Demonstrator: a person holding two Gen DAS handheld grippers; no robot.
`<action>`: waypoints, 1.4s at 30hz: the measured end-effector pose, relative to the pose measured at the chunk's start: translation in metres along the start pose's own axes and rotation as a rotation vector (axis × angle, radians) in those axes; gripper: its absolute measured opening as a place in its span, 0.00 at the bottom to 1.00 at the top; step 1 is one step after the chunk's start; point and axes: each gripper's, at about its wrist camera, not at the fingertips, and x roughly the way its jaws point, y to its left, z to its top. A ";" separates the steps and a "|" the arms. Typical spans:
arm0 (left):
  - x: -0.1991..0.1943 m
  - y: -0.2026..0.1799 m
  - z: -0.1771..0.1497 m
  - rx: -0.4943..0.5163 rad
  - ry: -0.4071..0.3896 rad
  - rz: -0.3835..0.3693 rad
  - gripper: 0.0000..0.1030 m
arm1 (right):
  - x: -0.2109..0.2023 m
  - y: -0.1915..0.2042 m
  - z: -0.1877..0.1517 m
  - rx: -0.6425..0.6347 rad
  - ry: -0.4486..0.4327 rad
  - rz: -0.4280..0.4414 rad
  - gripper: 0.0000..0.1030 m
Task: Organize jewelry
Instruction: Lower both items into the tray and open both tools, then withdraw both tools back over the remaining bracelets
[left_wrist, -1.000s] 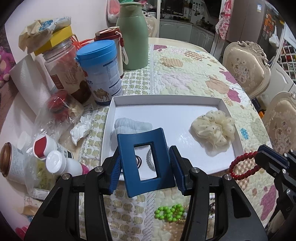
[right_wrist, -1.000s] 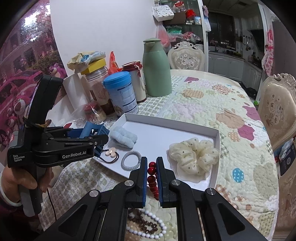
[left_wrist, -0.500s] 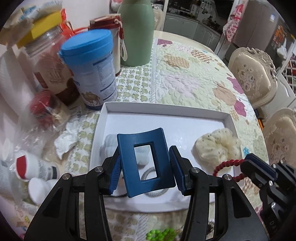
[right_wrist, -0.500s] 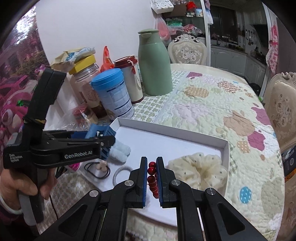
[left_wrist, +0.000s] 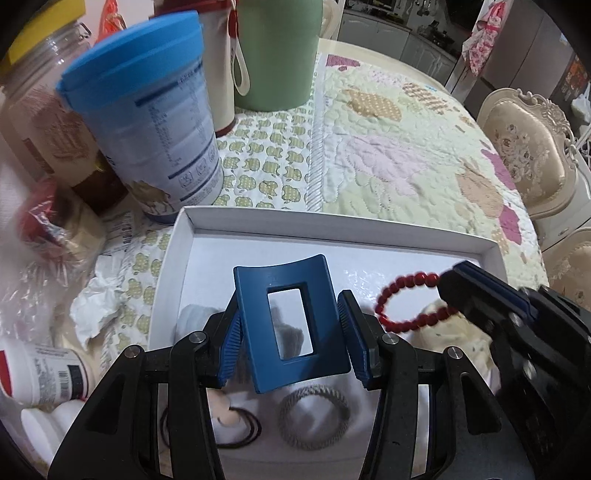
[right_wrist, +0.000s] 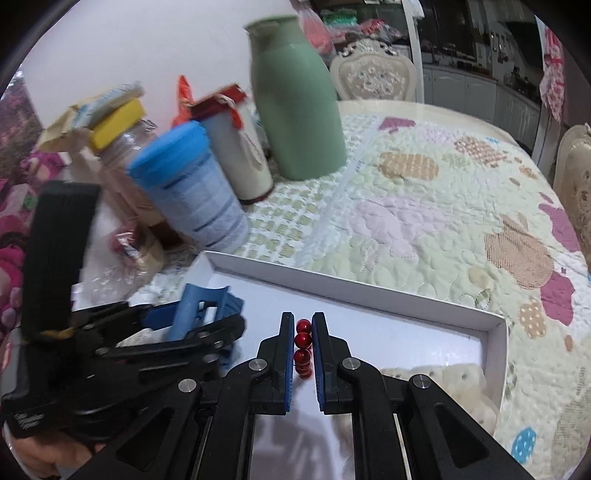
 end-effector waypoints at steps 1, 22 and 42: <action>0.003 0.000 0.001 -0.003 0.004 0.000 0.47 | 0.006 -0.006 0.001 0.007 0.008 -0.006 0.09; 0.034 -0.013 0.003 0.019 0.025 0.058 0.52 | 0.024 -0.055 -0.028 0.078 0.034 -0.093 0.26; -0.044 -0.001 -0.024 -0.013 -0.059 -0.025 0.66 | -0.086 -0.017 -0.076 0.104 -0.099 -0.088 0.34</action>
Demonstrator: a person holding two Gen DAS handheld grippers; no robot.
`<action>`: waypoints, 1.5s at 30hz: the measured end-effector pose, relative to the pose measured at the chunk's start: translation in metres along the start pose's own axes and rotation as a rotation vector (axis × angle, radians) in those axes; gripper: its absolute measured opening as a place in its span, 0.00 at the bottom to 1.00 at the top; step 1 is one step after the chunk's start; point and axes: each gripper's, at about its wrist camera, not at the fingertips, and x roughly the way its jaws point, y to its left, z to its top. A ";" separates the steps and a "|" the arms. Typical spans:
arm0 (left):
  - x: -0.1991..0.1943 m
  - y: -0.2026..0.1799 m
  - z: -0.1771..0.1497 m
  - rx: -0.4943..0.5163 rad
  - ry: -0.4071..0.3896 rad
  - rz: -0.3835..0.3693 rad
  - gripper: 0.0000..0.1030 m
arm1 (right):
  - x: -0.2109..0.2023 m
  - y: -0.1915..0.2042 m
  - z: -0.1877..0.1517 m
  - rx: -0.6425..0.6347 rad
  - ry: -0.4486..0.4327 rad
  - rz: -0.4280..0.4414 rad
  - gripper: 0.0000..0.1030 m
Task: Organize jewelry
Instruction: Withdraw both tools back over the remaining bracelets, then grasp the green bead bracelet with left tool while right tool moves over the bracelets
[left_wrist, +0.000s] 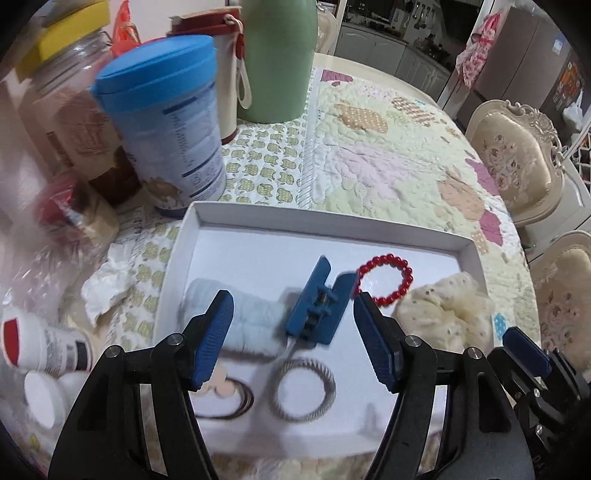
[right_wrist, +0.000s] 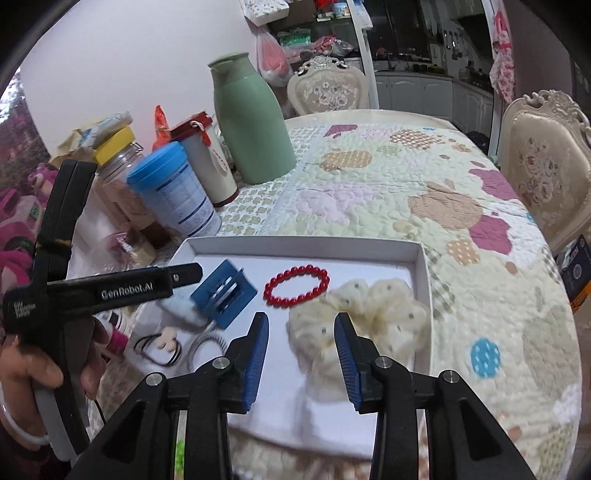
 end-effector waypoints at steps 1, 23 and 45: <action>-0.003 0.000 -0.002 0.003 -0.005 0.003 0.66 | -0.007 0.002 -0.005 0.001 -0.007 -0.004 0.34; -0.104 -0.021 -0.131 0.155 -0.141 0.078 0.66 | -0.082 0.031 -0.103 0.033 -0.008 -0.001 0.37; -0.133 0.011 -0.211 0.091 -0.078 0.088 0.66 | -0.126 0.027 -0.165 0.041 0.008 0.002 0.41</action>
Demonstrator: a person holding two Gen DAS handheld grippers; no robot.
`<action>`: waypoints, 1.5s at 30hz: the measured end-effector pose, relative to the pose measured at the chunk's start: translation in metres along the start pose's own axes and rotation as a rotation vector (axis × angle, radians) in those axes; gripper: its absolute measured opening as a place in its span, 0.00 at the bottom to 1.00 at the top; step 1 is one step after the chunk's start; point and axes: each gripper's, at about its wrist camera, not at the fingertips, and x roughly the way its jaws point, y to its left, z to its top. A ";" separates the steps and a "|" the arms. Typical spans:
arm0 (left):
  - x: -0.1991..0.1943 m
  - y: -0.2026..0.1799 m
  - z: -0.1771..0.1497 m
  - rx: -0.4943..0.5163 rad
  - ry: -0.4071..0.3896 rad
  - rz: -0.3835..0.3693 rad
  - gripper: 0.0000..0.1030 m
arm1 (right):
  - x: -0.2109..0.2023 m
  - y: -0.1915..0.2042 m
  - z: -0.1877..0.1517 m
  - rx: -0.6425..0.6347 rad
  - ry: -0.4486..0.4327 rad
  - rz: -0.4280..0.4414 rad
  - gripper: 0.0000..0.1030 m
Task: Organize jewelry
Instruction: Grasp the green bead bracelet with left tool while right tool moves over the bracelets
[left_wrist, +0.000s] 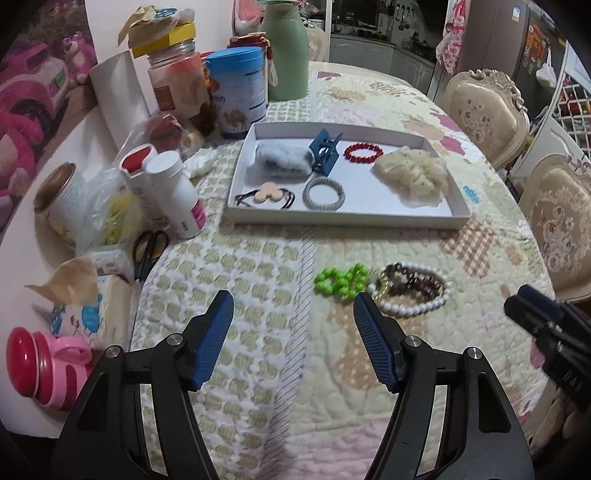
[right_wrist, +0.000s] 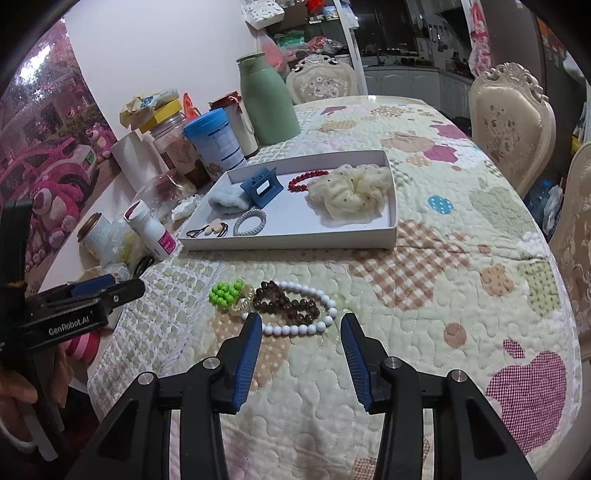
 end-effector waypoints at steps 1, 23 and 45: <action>-0.001 0.001 -0.002 -0.002 0.001 0.001 0.66 | -0.001 0.000 0.000 0.000 0.000 -0.001 0.42; 0.033 0.018 -0.006 -0.048 0.082 -0.010 0.66 | 0.037 0.031 0.002 -0.060 0.052 0.102 0.41; 0.087 0.033 0.016 -0.079 0.186 -0.138 0.66 | 0.117 0.048 0.014 -0.098 0.148 0.095 0.07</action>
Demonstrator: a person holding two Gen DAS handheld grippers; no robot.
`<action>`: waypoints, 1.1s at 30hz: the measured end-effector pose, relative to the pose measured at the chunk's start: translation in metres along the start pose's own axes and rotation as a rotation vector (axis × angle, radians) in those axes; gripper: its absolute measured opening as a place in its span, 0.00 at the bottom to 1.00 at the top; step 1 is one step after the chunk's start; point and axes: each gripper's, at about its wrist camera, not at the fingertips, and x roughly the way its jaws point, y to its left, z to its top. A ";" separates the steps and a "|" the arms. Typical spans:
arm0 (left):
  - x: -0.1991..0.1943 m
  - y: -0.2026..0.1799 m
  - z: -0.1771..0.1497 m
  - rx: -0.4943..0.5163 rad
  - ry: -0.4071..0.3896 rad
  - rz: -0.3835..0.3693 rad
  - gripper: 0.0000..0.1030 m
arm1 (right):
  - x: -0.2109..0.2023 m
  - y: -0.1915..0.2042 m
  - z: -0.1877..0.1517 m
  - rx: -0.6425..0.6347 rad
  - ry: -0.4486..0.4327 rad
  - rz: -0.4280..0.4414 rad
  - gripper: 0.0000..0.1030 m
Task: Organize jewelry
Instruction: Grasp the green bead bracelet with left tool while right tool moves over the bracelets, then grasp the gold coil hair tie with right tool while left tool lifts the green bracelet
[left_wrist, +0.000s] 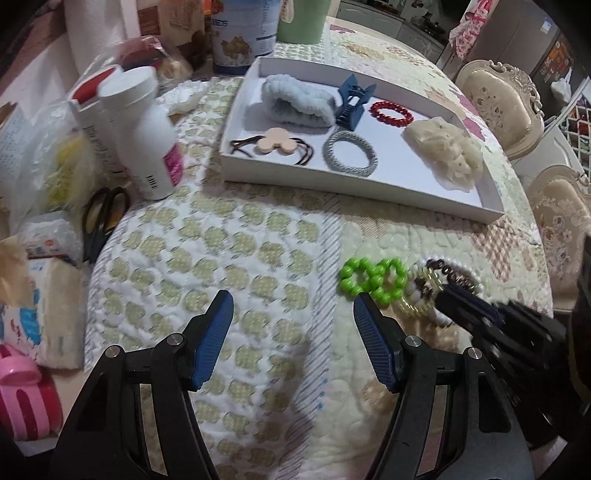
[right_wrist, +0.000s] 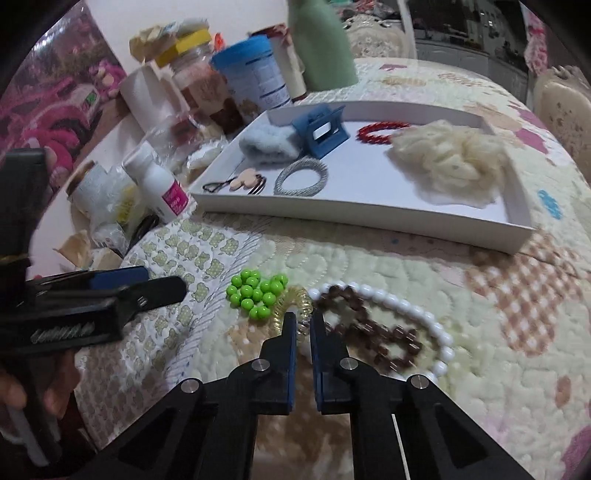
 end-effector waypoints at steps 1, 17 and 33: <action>0.002 -0.004 0.002 0.011 0.001 -0.012 0.66 | -0.006 -0.005 -0.003 0.011 -0.007 -0.006 0.07; 0.048 -0.058 0.006 0.174 0.039 0.004 0.64 | -0.056 -0.037 -0.025 0.127 -0.076 -0.006 0.07; 0.004 -0.016 0.005 0.058 -0.032 -0.051 0.08 | -0.079 -0.026 -0.010 0.066 -0.138 0.029 0.06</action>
